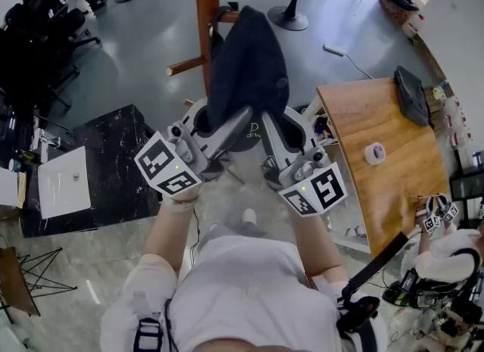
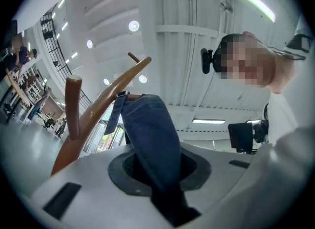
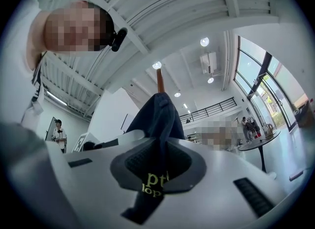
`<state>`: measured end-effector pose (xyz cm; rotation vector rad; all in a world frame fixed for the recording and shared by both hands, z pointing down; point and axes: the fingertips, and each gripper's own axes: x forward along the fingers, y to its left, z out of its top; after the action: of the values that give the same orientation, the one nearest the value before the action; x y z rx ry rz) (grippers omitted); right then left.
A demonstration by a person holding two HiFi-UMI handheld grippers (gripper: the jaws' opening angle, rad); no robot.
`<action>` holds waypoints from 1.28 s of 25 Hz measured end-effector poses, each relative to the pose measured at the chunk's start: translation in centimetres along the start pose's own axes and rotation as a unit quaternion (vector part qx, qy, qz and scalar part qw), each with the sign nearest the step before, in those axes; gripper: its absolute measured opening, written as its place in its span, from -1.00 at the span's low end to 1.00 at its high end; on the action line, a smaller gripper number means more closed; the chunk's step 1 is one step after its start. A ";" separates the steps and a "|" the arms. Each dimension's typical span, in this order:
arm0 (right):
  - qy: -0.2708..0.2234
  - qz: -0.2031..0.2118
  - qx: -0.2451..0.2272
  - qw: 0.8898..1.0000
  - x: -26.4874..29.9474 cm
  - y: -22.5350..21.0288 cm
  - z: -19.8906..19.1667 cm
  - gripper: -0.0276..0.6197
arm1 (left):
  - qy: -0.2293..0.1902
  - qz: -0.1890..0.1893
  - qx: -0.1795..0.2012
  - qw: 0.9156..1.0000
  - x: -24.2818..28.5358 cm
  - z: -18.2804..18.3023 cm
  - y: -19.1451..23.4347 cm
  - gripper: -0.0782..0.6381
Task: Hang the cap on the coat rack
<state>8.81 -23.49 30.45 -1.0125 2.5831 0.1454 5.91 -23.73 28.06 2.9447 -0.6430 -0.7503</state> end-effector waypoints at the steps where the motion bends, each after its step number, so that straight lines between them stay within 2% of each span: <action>1: -0.003 0.001 0.004 1.000 0.1 0.0 -0.2 -0.81 | -0.006 0.002 0.001 1.000 -0.4 0.1 0.3 -0.58; 6: -0.012 0.005 0.010 1.000 0.2 0.5 -1.3 -0.81 | -0.023 0.016 0.007 1.000 -2.3 0.2 1.3 -0.32; 12: -0.023 0.014 0.018 0.999 -0.1 0.6 -1.7 -0.81 | -0.033 0.028 0.010 0.999 -4.1 0.0 1.9 -0.19; 17: -0.028 0.010 0.026 0.999 -0.9 0.7 -2.4 -0.75 | -0.023 0.051 0.001 0.998 -5.7 -1.6 2.3 -0.18; 21: -0.027 0.008 0.034 0.999 -1.6 0.3 -3.1 -0.59 | -0.015 0.073 -0.009 0.997 -6.9 -3.2 2.7 -0.18; 28: -0.047 0.001 0.046 0.998 -3.1 0.1 -3.5 -0.54 | -0.009 0.095 -0.025 0.995 -8.8 -5.4 3.2 -0.18; 32: -0.025 -0.007 0.063 0.998 -3.9 -0.6 -5.7 -0.52 | 0.001 0.103 -0.039 0.994 -9.0 -7.3 3.3 -0.18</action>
<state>10.18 -22.66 37.22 -0.9676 2.5055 0.0045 0.79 -23.61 38.99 2.7541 -0.8791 -0.7338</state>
